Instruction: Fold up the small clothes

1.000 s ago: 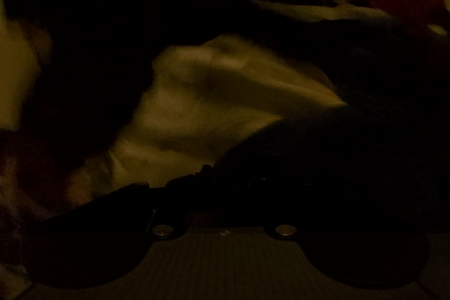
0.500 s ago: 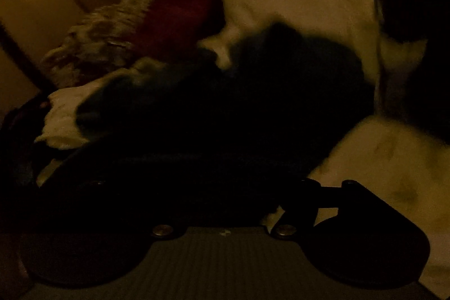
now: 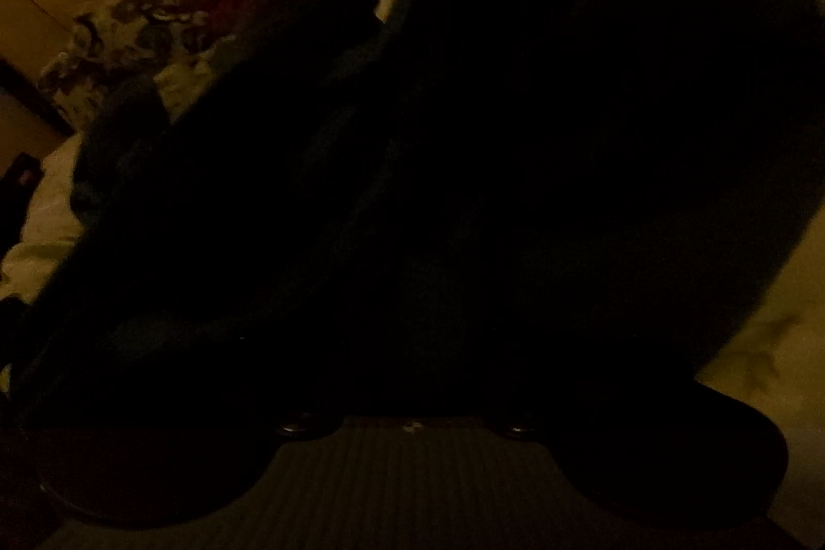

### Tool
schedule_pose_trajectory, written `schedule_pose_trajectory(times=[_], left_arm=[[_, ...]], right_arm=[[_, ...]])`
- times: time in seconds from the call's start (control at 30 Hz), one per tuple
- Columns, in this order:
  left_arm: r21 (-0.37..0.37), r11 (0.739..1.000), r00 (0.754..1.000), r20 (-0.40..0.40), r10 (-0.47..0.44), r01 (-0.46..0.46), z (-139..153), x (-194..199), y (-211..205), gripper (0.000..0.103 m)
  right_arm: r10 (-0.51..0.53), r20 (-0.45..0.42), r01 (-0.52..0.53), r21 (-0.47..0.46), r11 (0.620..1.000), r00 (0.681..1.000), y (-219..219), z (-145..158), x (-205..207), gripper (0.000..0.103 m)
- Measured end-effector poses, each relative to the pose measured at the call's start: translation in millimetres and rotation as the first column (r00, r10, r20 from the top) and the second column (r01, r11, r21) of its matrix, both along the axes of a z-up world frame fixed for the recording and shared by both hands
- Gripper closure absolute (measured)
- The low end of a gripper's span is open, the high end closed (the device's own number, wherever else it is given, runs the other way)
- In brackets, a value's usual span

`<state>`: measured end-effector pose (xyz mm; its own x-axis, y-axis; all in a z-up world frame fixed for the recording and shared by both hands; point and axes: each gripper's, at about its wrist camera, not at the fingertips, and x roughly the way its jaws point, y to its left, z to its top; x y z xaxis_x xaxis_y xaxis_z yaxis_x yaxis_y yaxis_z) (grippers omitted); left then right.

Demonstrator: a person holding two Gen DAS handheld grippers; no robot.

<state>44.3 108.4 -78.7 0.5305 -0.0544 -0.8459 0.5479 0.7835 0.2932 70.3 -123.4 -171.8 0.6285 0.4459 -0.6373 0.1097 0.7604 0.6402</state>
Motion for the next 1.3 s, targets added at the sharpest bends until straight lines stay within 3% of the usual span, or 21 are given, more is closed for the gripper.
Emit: schedule_pose_trajectory(times=[0.1, 0.2, 0.3, 0.4, 0.5, 0.53, 0.63, 0.7, 0.77, 0.8, 0.83, 0.9, 0.97, 1.17, 1.23, 1.3], left_arm=[[0.006, 1.000, 1.000, 0.008, -0.021, 0.021, 4.5, -3.0, -1.4, 0.001], [-0.021, 0.998, 0.999, -0.014, -0.052, 0.052, 12.2, -7.0, -0.1, 0.001], [-0.097, 0.990, 0.992, -0.063, -0.113, 0.106, 23.6, -15.1, 3.5, 0.000], [-0.142, 0.978, 0.980, -0.099, -0.170, 0.155, 28.9, -27.4, 2.6, 0.000], [-0.024, 0.979, 0.978, -0.040, -0.204, 0.203, 15.7, -40.2, -5.9, 0.000], [0.007, 0.979, 0.978, -0.040, -0.205, 0.206, 10.3, -41.1, -7.9, 0.000], [0.033, 0.977, 0.977, -0.041, -0.211, 0.212, 10.9, -44.8, -9.7, 0.000], [-0.003, 0.977, 0.976, -0.035, -0.214, 0.214, 28.8, -42.0, -4.9, 0.000], [-0.047, 0.979, 0.980, -0.002, -0.199, 0.199, 52.2, -32.8, -0.5, 0.000], [-0.063, 0.980, 0.982, 0.039, -0.186, 0.189, 66.5, -27.0, 0.8, 0.000], [-0.068, 0.981, 0.980, 0.089, -0.176, 0.182, 79.7, -20.7, 0.8, 0.000], [-0.044, 0.986, 0.969, 0.195, -0.152, 0.163, 99.8, -2.3, -2.3, 0.000], [-0.012, 0.990, 0.960, 0.246, -0.133, 0.140, 107.9, 21.1, -6.8, 0.000], [0.076, 0.987, 0.964, 0.216, -0.152, 0.139, 109.2, 125.7, -26.9, 0.000], [0.106, 0.982, 0.955, 0.236, -0.178, 0.157, 101.8, 163.9, -45.3, 0.000], [0.136, 0.973, 0.956, 0.205, -0.211, 0.186, 84.5, 196.7, -64.3, 0.000]], right_arm=[[-0.009, 0.045, 0.009, -0.008, 1.000, 0.999, -10.6, 37.5, -26.0, 0.065], [0.064, 0.079, -0.055, -0.106, 0.993, 0.995, -15.0, 99.2, -77.0, 0.066], [0.121, 0.059, -0.106, -0.218, 0.970, 0.991, -17.0, 159.6, -132.2, 0.068], [0.131, 0.009, -0.124, -0.261, 0.957, 0.991, -17.8, 188.5, -176.5, 0.068], [0.142, -0.112, -0.158, -0.150, 0.976, 0.983, -11.7, 161.4, -189.5, 0.067], [0.140, -0.154, -0.162, -0.139, 0.977, 0.978, -8.4, 143.8, -191.2, 0.060], [0.132, -0.233, -0.170, -0.152, 0.974, 0.963, -2.3, 109.8, -193.2, 0.054], [0.113, -0.160, -0.141, -0.175, 0.974, 0.981, -6.5, 123.3, -190.6, 0.054], [0.066, -0.030, -0.072, -0.233, 0.970, 0.997, -16.0, 152.6, -188.5, 0.042], [0.051, 0.037, -0.040, -0.262, 0.964, 0.998, -21.8, 167.4, -185.5, 0.016], [0.052, 0.090, -0.024, -0.286, 0.958, 0.995, -27.0, 177.9, -178.5, 0.000], [0.075, 0.140, -0.023, -0.336, 0.942, 0.987, -33.5, 187.2, -154.5, 0.000], [0.116, 0.154, -0.049, -0.383, 0.922, 0.981, -36.8, 183.3, -124.2, 0.000], [0.210, 0.163, -0.134, -0.386, 0.913, 0.964, -52.1, 169.3, -33.5, 0.000], [0.242, 0.146, -0.162, -0.417, 0.894, 0.959, -56.8, 167.0, -0.2, 0.000], [0.241, 0.111, -0.175, -0.413, 0.894, 0.964, -68.2, 159.4, 37.0, 0.000]])
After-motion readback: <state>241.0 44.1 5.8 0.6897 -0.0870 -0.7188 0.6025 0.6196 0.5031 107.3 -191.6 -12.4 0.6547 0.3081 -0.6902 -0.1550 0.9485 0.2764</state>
